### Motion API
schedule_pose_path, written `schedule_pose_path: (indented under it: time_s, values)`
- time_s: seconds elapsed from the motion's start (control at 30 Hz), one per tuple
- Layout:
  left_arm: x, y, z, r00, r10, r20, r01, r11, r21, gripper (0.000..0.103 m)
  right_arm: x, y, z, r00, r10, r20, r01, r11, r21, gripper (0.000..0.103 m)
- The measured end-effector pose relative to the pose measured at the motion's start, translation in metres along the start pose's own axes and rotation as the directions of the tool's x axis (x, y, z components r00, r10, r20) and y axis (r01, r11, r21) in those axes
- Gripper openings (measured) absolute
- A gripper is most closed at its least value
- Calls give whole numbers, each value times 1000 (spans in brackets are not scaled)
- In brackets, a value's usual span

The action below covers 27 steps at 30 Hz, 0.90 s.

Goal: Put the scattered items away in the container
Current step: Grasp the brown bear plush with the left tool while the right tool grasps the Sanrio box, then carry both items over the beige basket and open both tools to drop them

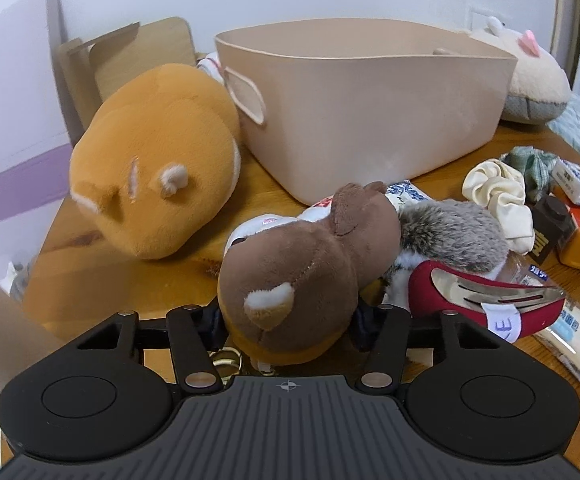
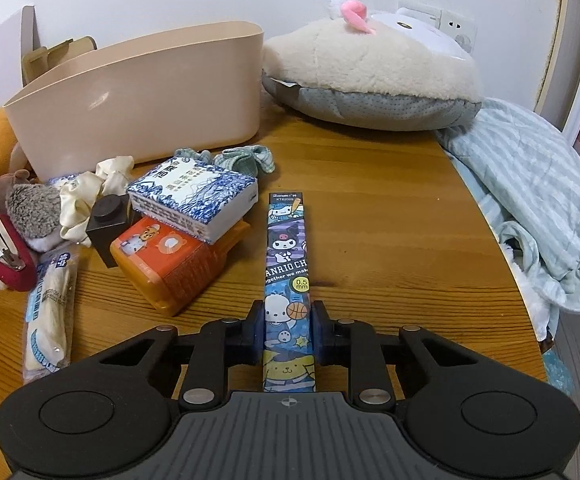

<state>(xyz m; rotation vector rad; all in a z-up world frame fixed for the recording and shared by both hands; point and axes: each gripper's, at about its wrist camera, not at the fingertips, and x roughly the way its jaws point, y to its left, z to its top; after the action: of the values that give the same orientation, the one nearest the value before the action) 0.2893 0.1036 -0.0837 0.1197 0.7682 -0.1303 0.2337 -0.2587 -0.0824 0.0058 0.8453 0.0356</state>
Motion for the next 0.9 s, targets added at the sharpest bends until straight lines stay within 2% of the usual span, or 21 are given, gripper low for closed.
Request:
schedule_pose_path:
  time_s: [0.2, 0.43, 0.67, 0.9]
  values:
    - [-22, 3, 0, 1000, 15, 26, -15, 1000, -25, 56, -13, -3, -3, 1000, 10, 15, -10, 1000, 19, 21]
    - [-54, 5, 9, 998, 8, 65, -5, 999, -43, 56, -41, -4, 8, 997, 23, 74, -24, 1000, 7, 21]
    - [-80, 2, 35, 995, -32, 96, 37, 998, -54, 56, -64, 0, 38, 989, 21, 148, -15, 999, -39, 21]
    - [-103, -3, 74, 987, -28, 159, 35, 998, -43, 56, -78, 4, 77, 976, 37, 214, -22, 997, -74, 21]
